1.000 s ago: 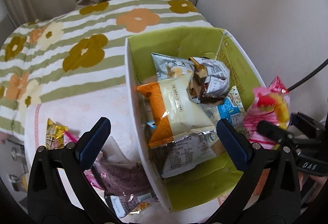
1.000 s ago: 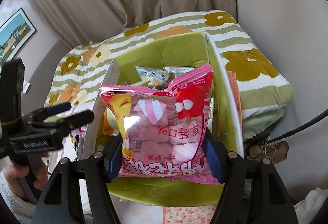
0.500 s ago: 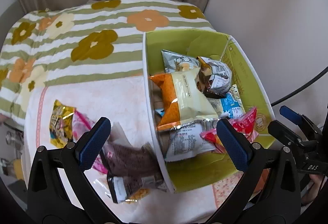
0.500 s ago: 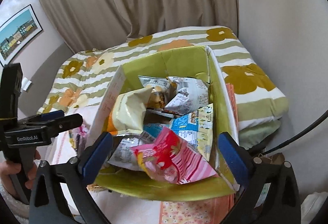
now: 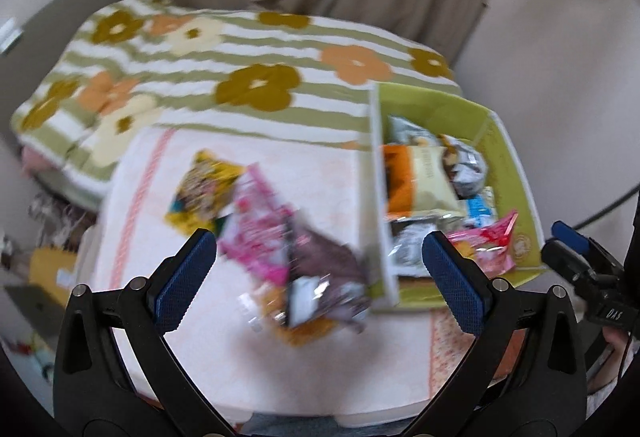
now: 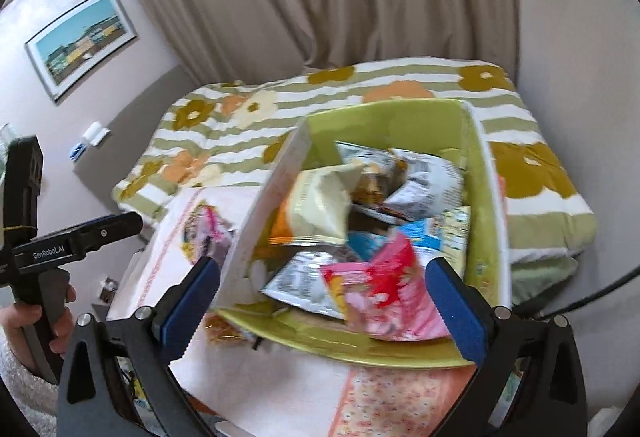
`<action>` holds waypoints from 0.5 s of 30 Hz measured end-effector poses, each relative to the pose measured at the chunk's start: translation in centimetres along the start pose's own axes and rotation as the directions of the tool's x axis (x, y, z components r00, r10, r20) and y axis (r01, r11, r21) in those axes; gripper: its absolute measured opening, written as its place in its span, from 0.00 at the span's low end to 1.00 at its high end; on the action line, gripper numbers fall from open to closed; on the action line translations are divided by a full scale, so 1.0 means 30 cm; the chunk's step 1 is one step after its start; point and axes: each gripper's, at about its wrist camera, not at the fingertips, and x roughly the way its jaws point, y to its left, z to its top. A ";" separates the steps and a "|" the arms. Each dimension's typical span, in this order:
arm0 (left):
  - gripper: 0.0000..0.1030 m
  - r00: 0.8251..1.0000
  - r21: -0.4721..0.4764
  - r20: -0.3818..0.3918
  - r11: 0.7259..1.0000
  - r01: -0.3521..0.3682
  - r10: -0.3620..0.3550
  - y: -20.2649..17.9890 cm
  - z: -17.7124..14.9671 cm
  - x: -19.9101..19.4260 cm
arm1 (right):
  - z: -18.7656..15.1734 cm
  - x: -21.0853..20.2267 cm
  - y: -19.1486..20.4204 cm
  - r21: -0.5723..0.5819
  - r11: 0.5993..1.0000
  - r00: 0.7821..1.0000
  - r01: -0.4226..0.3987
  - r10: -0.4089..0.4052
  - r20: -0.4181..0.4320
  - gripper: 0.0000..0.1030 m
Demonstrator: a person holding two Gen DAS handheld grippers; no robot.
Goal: Organize snacks
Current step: 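Move both tools back over the remaining snacks on the table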
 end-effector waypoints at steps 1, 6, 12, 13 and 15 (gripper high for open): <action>0.99 1.000 -0.012 0.000 1.000 -0.021 0.021 0.028 -0.012 -0.013 | -0.001 0.000 0.012 -0.007 1.000 1.000 -0.006 0.006 0.004 0.99; 0.99 0.996 -0.084 0.001 0.993 -0.087 0.087 0.175 -0.070 -0.061 | -0.010 0.016 0.098 -0.055 0.998 0.999 -0.031 0.032 0.019 0.99; 0.99 0.998 -0.132 0.003 0.989 -0.069 0.070 0.342 -0.091 -0.061 | -0.013 0.069 0.249 -0.100 0.994 0.999 -0.054 0.054 0.004 0.99; 0.99 0.998 -0.127 0.005 0.990 -0.060 0.061 0.372 -0.084 -0.055 | -0.014 0.083 0.275 -0.108 0.993 0.999 -0.052 0.053 0.002 0.99; 0.99 0.999 -0.115 0.003 0.992 -0.045 0.046 0.411 -0.065 -0.040 | -0.013 0.118 0.342 -0.115 0.992 0.999 -0.048 0.049 0.001 0.99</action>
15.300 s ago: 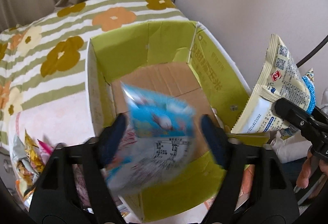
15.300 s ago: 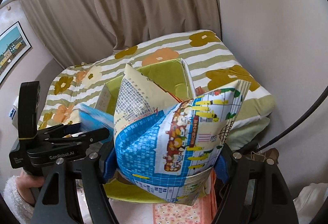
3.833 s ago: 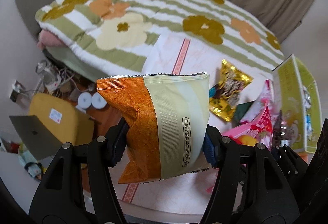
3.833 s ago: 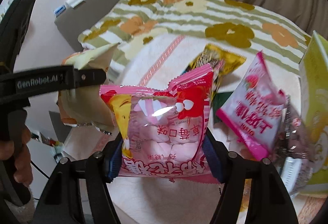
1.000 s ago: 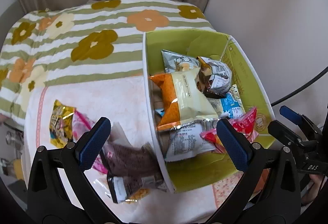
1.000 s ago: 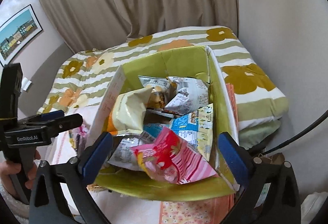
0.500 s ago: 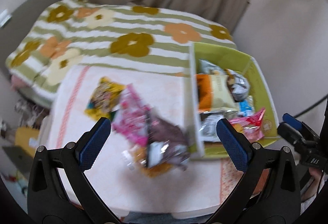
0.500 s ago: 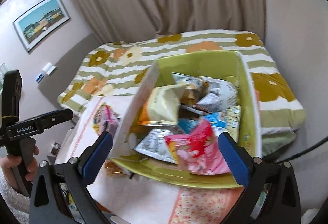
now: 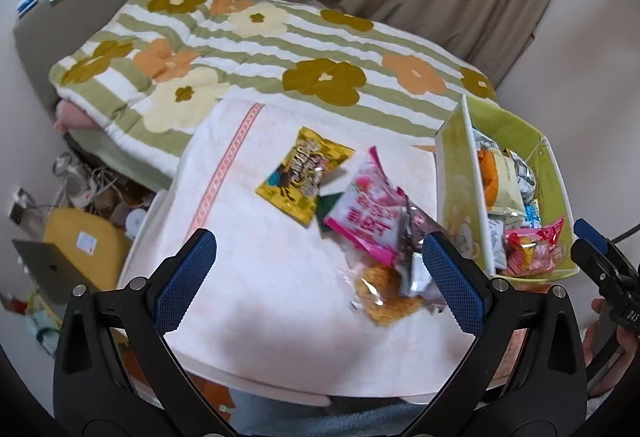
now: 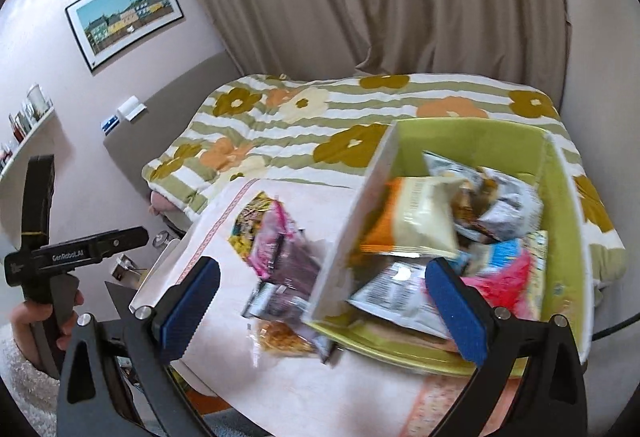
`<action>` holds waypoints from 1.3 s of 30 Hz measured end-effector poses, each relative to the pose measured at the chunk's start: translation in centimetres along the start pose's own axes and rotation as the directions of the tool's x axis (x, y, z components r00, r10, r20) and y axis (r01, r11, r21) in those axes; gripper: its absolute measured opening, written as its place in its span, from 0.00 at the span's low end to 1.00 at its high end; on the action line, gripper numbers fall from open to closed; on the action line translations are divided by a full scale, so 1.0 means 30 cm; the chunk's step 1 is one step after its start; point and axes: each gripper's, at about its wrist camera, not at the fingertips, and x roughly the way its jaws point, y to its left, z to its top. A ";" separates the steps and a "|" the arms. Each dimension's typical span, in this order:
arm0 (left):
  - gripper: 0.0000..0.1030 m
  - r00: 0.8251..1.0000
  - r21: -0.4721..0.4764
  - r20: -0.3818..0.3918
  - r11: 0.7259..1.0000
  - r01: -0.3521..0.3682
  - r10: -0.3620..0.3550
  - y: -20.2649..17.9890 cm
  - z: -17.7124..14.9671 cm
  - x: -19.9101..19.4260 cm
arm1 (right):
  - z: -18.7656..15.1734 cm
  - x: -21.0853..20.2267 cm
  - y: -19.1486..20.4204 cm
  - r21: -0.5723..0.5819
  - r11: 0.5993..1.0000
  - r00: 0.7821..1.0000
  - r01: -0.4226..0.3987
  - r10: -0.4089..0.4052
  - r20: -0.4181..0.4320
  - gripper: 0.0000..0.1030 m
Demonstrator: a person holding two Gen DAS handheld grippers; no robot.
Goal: Organize snacks
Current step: 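Move both tools back over the remaining snacks on the table, then grasp the gold Pillows bag with the left tool while the right tool grasps the pink strawberry bag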
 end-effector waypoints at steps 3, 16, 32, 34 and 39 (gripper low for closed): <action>0.99 0.999 0.041 -0.026 0.999 0.028 -0.026 0.063 0.051 0.035 | 0.013 0.061 0.091 0.011 1.000 1.000 0.009 -0.009 -0.002 0.99; 0.99 0.975 0.224 -0.174 0.958 0.176 -0.139 0.278 0.229 0.251 | 0.050 0.406 0.360 0.096 0.991 0.989 0.093 -0.081 -0.120 0.99; 0.99 0.905 0.307 -0.378 0.896 0.320 -0.194 0.149 0.277 0.675 | 0.070 0.739 0.240 -0.033 0.990 0.915 0.138 -0.141 -0.378 0.99; 0.99 0.898 0.294 -0.394 0.898 0.326 -0.197 0.136 0.275 0.712 | 0.068 0.770 0.235 -0.059 0.991 0.903 0.122 -0.136 -0.407 0.99; 0.92 0.877 0.285 -0.445 0.900 0.329 -0.179 0.094 0.261 0.825 | 0.068 0.841 0.203 -0.081 0.992 0.877 0.097 -0.124 -0.463 0.96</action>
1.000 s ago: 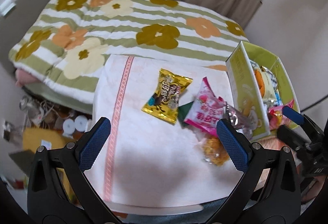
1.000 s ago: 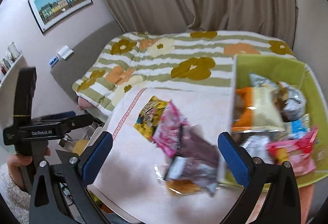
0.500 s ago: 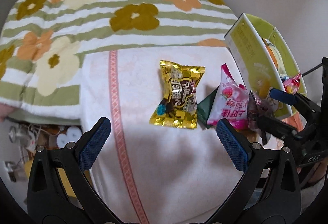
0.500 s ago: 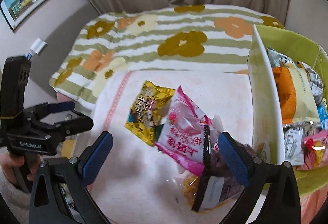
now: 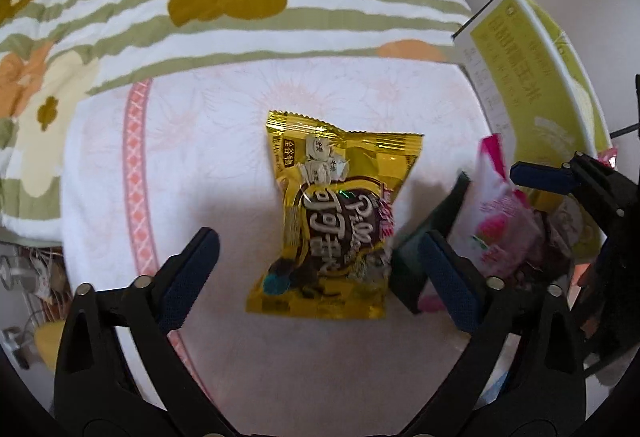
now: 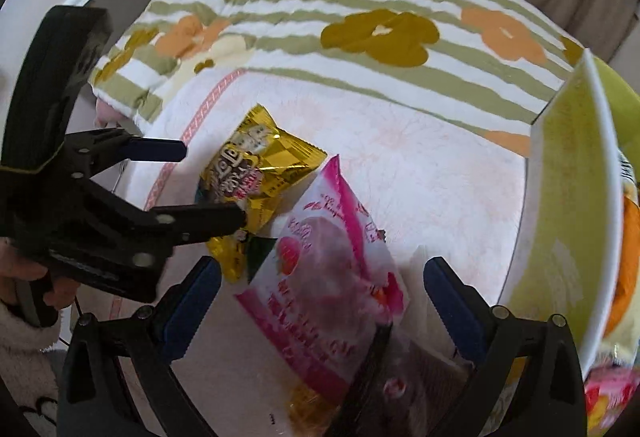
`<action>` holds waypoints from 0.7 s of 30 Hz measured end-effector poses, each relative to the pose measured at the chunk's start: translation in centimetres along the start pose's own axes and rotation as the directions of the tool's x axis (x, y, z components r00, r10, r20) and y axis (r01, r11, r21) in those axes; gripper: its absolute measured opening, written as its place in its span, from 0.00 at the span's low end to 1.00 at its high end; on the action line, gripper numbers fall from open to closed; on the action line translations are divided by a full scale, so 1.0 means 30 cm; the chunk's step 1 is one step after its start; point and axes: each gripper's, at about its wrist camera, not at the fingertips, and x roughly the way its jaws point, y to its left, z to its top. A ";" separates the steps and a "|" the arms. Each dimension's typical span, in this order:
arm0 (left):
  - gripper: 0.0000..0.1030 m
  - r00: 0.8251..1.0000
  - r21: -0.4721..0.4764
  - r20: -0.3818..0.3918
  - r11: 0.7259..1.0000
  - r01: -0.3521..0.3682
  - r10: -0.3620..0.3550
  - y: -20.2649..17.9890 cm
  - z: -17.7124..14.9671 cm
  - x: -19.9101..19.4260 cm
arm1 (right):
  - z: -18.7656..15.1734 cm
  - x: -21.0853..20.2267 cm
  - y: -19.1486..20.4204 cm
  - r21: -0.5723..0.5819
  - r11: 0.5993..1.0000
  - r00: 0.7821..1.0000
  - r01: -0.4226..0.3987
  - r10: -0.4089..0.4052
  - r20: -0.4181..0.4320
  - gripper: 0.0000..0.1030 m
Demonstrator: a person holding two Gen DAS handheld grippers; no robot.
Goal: Organize snacks
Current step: 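Grasp the gold Pillows bag with the left tool while the right tool grasps the pink strawberry bag, then carry both bags over the cardboard box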
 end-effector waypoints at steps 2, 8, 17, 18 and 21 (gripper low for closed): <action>0.87 1.000 -0.006 -0.017 1.000 0.004 -0.004 0.002 0.010 0.029 | 0.002 0.023 -0.014 0.004 1.000 1.000 -0.007 0.007 -0.021 0.95; 0.69 0.999 -0.015 -0.041 1.000 0.007 -0.008 0.002 0.021 0.074 | 0.007 0.050 -0.040 0.024 0.999 0.998 -0.028 0.029 -0.055 0.88; 0.46 0.999 -0.007 -0.031 1.000 -0.009 0.009 0.015 0.023 0.054 | 0.008 0.065 -0.033 0.012 0.998 0.995 -0.059 0.060 -0.077 0.72; 0.46 1.000 -0.011 -0.027 1.000 -0.014 0.014 0.020 0.020 0.046 | 0.007 0.063 -0.035 0.012 0.998 0.995 -0.059 0.060 -0.076 0.72; 0.46 1.000 -0.033 -0.023 0.999 -0.015 0.014 0.047 0.005 0.021 | 0.006 0.065 -0.036 0.013 0.998 0.995 -0.059 0.060 -0.078 0.72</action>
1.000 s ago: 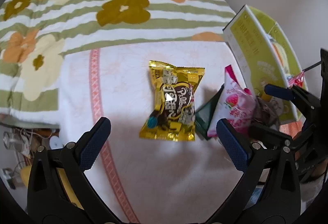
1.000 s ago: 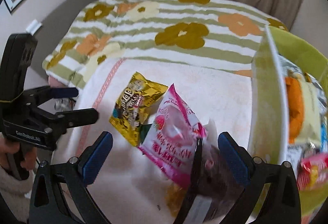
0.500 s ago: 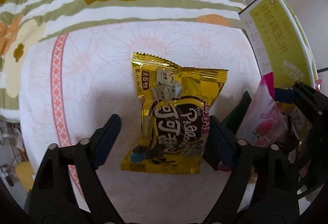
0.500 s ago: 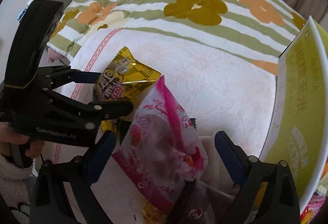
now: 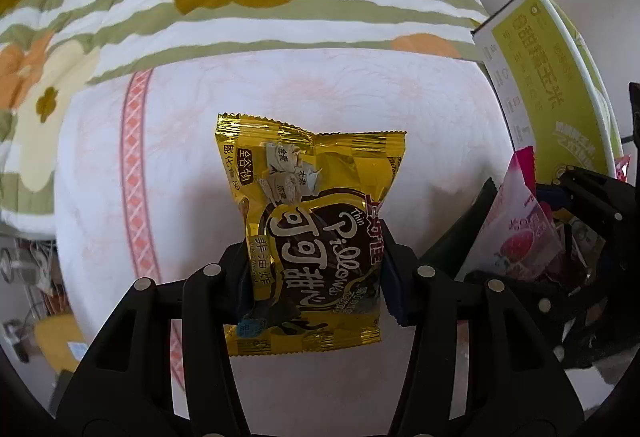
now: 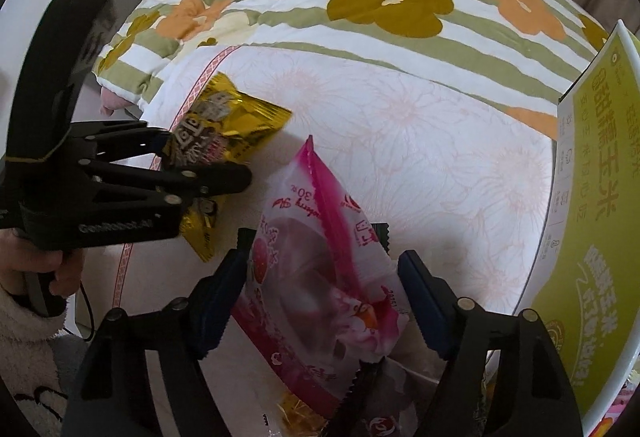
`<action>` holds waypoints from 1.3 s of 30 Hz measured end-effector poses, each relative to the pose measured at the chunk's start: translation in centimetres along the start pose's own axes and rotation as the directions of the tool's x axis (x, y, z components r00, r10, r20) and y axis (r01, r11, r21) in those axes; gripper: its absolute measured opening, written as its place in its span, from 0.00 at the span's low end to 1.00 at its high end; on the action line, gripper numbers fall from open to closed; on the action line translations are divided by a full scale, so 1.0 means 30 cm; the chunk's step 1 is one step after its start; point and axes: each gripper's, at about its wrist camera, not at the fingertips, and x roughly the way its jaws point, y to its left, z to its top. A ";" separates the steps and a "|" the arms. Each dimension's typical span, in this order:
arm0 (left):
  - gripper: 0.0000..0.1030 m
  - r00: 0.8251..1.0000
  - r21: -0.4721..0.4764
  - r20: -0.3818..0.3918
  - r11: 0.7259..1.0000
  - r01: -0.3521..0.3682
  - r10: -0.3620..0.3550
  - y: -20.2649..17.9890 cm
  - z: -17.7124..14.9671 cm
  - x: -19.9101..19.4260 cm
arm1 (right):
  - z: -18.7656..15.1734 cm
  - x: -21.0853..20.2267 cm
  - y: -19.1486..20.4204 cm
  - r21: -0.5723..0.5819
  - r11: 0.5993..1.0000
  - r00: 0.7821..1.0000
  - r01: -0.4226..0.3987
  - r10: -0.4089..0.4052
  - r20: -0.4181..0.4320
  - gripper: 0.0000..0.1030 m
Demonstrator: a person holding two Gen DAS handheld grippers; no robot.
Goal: Organize snacks
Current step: 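Carry both bags over the cardboard box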
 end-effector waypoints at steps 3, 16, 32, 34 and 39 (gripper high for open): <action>0.46 1.000 -0.021 0.004 1.000 -0.004 0.004 0.026 -0.023 -0.028 | 0.000 0.001 0.008 -0.013 1.000 1.000 -0.002 0.002 0.001 0.63; 0.46 0.993 -0.109 0.102 0.993 -0.041 0.052 0.128 -0.130 -0.234 | 0.027 -0.062 0.141 -0.052 0.998 0.993 -0.020 0.026 0.117 0.48; 0.46 0.964 -0.055 0.265 0.998 -0.007 0.022 0.070 -0.177 -0.517 | -0.085 -0.398 0.212 0.054 0.998 0.940 0.013 -0.031 0.341 0.46; 0.46 0.959 -0.034 0.284 0.999 -0.006 0.016 0.032 -0.165 -0.546 | -0.098 -0.464 0.182 0.090 0.996 0.925 0.020 -0.053 0.376 0.46; 0.46 0.948 0.029 0.319 1.000 -0.010 0.000 -0.117 -0.124 -0.601 | -0.154 -0.590 0.093 0.147 0.989 0.894 0.014 -0.078 0.442 0.46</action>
